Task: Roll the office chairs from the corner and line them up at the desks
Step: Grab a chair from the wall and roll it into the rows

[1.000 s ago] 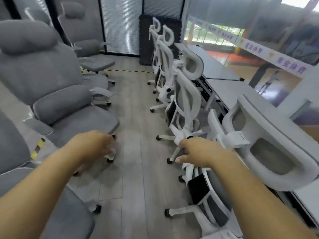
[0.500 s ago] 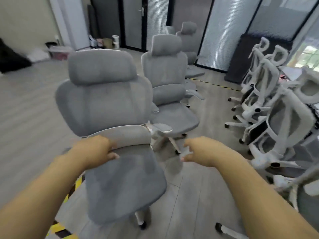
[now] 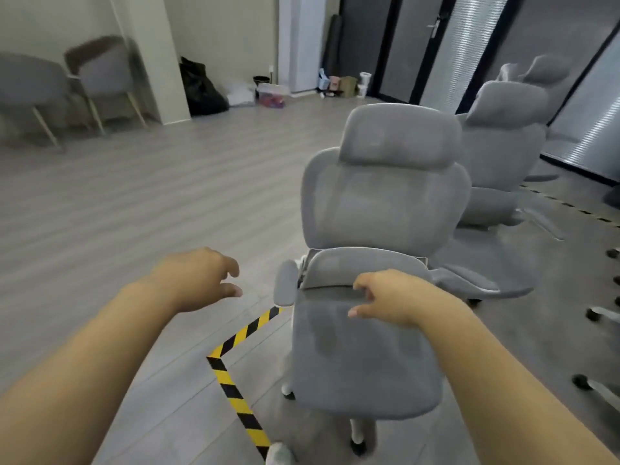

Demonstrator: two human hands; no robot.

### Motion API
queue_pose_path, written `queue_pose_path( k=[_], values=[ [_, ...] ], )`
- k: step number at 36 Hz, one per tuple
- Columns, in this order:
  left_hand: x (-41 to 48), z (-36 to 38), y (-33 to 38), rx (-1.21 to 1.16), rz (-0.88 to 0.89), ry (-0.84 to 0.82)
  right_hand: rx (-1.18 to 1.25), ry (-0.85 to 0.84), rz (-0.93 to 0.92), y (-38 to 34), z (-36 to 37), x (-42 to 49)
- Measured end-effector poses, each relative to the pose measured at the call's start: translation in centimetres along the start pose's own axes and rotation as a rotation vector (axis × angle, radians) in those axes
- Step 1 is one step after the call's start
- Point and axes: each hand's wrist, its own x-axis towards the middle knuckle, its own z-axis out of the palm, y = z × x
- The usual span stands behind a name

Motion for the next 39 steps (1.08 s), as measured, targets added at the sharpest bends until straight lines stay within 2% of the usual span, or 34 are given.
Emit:
queue_pose_path(
  k=[5,9,23,33,39],
  values=[
    [3.5,-0.9,-5.4,-0.011,-0.056,0.003,-0.032,-0.006,-0.054,-3.2,-2.0,6.1],
    [7.8,-2.6,-9.3,-0.011,-0.074,0.004,0.013,0.014,-0.042,-4.9,-3.9,12.1],
    [23.1,-8.0,-22.9,-0.042,-0.074,-0.028,0.012,-0.072,-0.004,-11.3,-12.9,31.9],
    [36.6,-12.3,-32.3,0.050,0.080,0.007,0.028,-0.050,0.125,-15.3,-17.9,42.9],
    [45.1,-15.3,-34.1,0.111,0.218,-0.011,0.081,-0.022,0.240,-15.3,-21.0,46.7]
  ],
)
